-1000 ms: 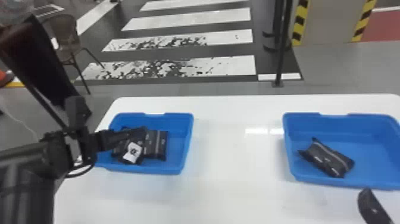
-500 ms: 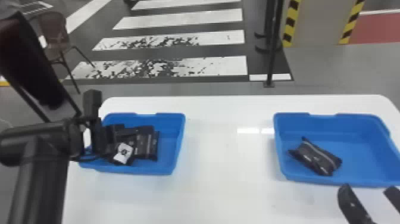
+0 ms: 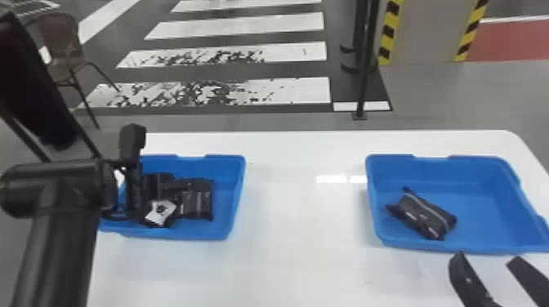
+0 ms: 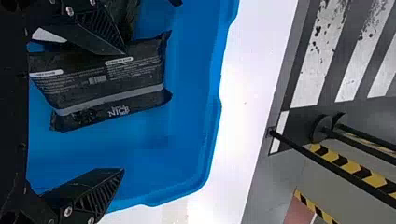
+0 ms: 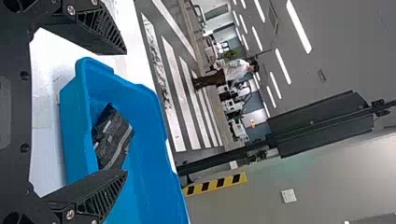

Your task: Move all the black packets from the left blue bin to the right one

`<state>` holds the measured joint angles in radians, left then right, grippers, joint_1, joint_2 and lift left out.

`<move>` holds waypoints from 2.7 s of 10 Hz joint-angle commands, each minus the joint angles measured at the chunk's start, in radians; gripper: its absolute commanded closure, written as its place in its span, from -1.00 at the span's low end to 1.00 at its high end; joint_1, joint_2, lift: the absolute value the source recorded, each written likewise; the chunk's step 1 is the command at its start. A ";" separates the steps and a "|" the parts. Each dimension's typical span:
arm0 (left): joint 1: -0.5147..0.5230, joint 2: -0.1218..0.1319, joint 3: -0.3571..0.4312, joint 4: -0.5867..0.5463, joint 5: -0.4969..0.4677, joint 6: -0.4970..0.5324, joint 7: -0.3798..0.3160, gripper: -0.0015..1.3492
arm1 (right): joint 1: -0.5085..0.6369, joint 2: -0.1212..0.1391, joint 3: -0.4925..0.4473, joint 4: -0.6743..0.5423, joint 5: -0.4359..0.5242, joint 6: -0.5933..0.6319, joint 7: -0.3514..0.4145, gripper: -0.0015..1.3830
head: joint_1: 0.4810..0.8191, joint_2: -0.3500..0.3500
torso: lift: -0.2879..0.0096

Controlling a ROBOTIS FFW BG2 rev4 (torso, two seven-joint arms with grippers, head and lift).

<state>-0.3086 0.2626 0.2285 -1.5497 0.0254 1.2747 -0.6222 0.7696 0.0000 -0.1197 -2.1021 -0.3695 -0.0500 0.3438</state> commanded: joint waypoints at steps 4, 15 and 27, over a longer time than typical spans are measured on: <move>-0.047 -0.009 -0.033 0.086 -0.023 0.043 0.025 -0.78 | -0.019 0.001 0.000 0.029 -0.017 0.021 0.011 -0.83 | 0.27 0.41 | 0.01; 0.002 -0.011 -0.045 0.105 0.028 -0.070 -0.004 0.79 | -0.006 0.001 0.004 0.029 -0.065 0.040 0.021 -0.83 | 0.27 0.34 | 0.01; 0.363 -0.045 -0.278 -0.633 0.369 -0.092 -0.094 0.79 | -0.188 -0.011 0.026 -0.010 -0.125 0.308 0.185 -0.81 | 0.27 -0.28 | 0.01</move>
<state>0.0553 0.2185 -0.0197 -2.1829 0.3770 1.1861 -0.7164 0.6051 -0.0076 -0.1041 -2.1184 -0.4873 0.2416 0.5291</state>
